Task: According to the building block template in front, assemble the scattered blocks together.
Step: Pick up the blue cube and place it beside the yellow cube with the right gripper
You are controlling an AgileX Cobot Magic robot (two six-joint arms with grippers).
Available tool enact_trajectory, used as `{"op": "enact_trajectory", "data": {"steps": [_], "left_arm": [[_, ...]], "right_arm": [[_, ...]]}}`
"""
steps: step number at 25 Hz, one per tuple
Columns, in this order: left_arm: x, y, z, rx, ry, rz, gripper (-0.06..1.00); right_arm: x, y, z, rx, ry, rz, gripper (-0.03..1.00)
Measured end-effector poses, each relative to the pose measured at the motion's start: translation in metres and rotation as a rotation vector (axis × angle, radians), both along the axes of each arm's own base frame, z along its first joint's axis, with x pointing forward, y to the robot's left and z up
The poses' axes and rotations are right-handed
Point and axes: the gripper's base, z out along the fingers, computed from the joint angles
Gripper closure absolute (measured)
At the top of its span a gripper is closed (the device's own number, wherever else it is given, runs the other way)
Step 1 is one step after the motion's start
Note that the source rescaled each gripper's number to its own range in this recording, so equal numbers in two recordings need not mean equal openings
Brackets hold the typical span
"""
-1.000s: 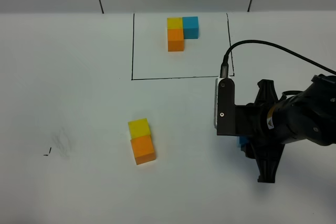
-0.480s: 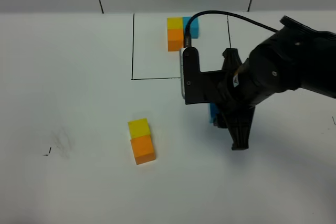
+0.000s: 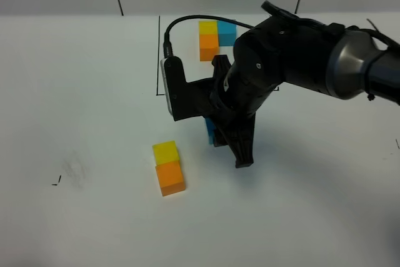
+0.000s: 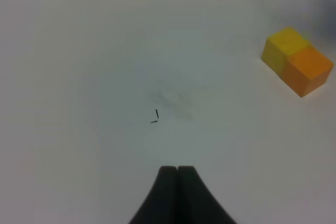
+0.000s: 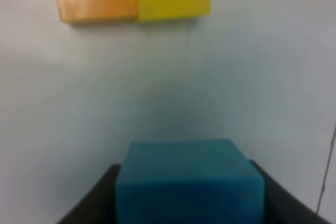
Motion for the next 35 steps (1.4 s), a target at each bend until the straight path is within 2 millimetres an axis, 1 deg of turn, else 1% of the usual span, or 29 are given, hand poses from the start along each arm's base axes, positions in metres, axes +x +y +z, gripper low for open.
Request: {"op": "enact_trajectory", "data": {"steps": [7,17,21,30,35], "left_arm": [[0.000,0.000,0.000,-0.002,0.000,0.001,0.94],[0.000,0.000,0.000,-0.002,0.000,0.001,0.94],[0.000,0.000,0.000,-0.002,0.000,0.001,0.94],[0.000,0.000,0.000,-0.002,0.000,0.001,0.94],[0.000,0.000,0.000,-0.002,0.000,0.001,0.94]], "right_arm": [[0.011,0.021,-0.019,-0.004,0.032,0.027,0.44],[0.017,0.028,-0.045,-0.031,0.076,0.047,0.44],[0.017,0.030,-0.050,-0.030,0.084,0.054,0.44],[0.018,0.033,-0.053,-0.004,0.071,0.068,0.44],[0.023,0.037,-0.060,-0.003,0.077,0.070,0.44]]}}
